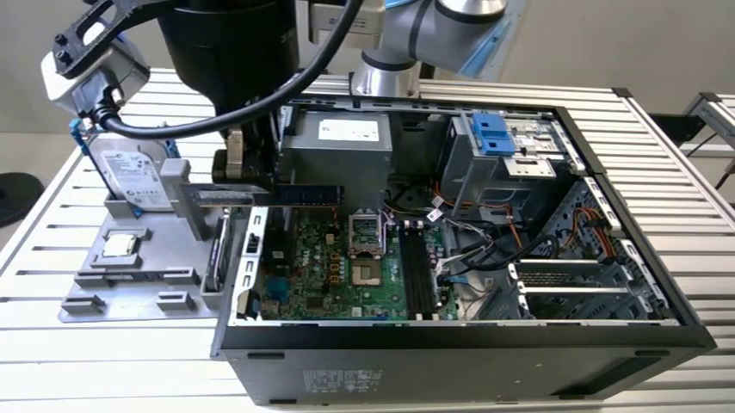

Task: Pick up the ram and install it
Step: 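Pick up the ram and move it above insertion slot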

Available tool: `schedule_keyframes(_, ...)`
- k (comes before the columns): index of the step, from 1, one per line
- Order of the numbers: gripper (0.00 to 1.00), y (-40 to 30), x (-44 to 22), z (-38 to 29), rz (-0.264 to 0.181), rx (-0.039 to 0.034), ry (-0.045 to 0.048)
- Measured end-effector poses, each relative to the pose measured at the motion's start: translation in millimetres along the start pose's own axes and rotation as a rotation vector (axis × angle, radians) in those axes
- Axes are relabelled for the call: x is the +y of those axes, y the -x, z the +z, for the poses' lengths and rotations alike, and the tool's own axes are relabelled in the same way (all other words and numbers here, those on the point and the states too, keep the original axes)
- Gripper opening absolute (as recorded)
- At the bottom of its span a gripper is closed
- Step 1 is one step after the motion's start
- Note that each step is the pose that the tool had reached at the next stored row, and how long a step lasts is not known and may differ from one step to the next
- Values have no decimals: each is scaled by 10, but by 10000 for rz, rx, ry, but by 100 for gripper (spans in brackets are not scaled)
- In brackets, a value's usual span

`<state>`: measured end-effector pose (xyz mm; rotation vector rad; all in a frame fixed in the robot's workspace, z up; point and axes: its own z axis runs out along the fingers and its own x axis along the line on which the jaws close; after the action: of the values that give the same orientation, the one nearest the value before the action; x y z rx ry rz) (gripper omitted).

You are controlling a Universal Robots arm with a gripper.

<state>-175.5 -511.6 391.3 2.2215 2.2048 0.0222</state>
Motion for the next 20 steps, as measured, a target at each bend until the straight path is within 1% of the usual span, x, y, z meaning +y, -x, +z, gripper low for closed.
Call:
schedule_keyframes(7,0,0,65,2,0,1,1)
schedule_keyframes(15,0,-1,155,4,0,1,1)
schedule_keyframes(20,0,-1,197,5,0,2,1)
